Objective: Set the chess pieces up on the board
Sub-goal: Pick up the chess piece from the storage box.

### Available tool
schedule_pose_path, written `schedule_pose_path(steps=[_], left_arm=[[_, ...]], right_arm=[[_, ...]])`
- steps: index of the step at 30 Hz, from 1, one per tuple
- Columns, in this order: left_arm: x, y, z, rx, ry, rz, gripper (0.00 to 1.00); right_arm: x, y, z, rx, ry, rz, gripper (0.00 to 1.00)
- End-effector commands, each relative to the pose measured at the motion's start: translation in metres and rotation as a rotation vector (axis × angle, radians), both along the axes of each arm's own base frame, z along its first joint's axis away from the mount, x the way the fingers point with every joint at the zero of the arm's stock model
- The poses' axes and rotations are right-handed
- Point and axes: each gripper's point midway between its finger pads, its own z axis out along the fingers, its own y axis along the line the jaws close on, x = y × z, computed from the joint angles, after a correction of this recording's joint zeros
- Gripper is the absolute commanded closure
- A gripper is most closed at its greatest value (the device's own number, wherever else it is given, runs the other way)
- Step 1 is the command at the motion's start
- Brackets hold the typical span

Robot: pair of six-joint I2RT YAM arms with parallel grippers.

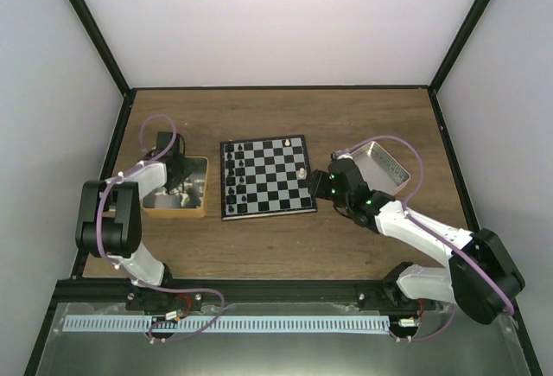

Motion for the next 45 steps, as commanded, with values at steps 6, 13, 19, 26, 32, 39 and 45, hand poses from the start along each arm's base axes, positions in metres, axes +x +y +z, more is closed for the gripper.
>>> schedule_pose_path(steps=[6, 13, 19, 26, 32, 39, 45], left_arm=[[-0.011, -0.028, 0.056, -0.168, -0.189, -0.004, 0.83], [-0.022, -0.071, 0.104, -0.346, -0.313, -0.041, 0.83], [-0.026, -0.123, 0.140, -0.491, -0.384, -0.118, 0.83], [-0.032, -0.188, 0.169, -0.737, -0.451, -0.152, 0.83], [-0.038, -0.216, 0.176, -0.884, -0.412, -0.111, 0.83], [-0.052, -0.243, 0.163, -0.982, -0.340, -0.073, 0.83], [-0.063, -0.261, 0.146, -1.044, -0.245, -0.049, 0.83]], right_arm=[[0.011, 0.037, 0.047, 0.158, -0.092, 0.120, 0.43], [0.013, 0.060, 0.073, 0.280, -0.115, 0.175, 0.43], [0.004, 0.080, 0.092, 0.357, -0.156, 0.260, 0.42], [-0.017, 0.105, 0.118, 0.462, -0.212, 0.426, 0.42], [-0.026, 0.116, 0.120, 0.487, -0.225, 0.485, 0.44], [-0.032, 0.134, 0.118, 0.500, -0.212, 0.528, 0.45], [-0.025, 0.134, 0.106, 0.448, -0.187, 0.458, 0.54]])
